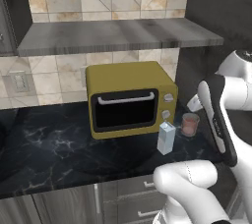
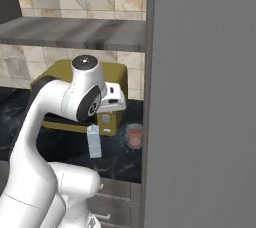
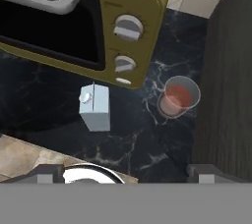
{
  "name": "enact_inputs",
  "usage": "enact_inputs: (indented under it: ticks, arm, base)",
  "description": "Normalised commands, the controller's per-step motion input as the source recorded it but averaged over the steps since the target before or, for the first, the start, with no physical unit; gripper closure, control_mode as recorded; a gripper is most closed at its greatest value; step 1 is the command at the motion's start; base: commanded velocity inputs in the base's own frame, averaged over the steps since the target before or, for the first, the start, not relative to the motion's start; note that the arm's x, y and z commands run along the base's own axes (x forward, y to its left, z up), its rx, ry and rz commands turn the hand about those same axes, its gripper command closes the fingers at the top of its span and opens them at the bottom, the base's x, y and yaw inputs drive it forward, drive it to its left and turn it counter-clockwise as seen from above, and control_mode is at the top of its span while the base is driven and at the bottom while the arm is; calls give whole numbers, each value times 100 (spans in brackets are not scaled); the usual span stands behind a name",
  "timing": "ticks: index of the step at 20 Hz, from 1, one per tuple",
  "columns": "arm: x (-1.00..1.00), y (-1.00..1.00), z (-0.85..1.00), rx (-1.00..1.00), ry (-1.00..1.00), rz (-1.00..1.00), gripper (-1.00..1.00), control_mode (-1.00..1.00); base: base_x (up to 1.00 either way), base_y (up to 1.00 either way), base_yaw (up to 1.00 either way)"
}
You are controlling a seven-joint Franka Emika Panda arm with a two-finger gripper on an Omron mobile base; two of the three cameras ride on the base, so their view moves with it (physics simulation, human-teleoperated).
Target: Place the microwavable item in the microwave. Then, close the microwave door and press the start button.
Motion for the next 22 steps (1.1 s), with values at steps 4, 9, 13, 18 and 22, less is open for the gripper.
enact_inputs:
  ticks: [4,9,13,18,22]
  arm:
    - [0,-14,-41,-7,17,14,-100,-100]
    - [0,0,-69,-9,16,12,-100,-100]
    - [0,0,-58,-9,7,8,-100,-100]
    - [13,-2,-30,-1,3,3,-100,-100]
    - [11,-1,0,-5,0,0,-100,-100]
  base:
    - [0,0,0]
    - [0,0,0]
    - [0,0,0]
    - [0,0,0]
    - [0,0,0]
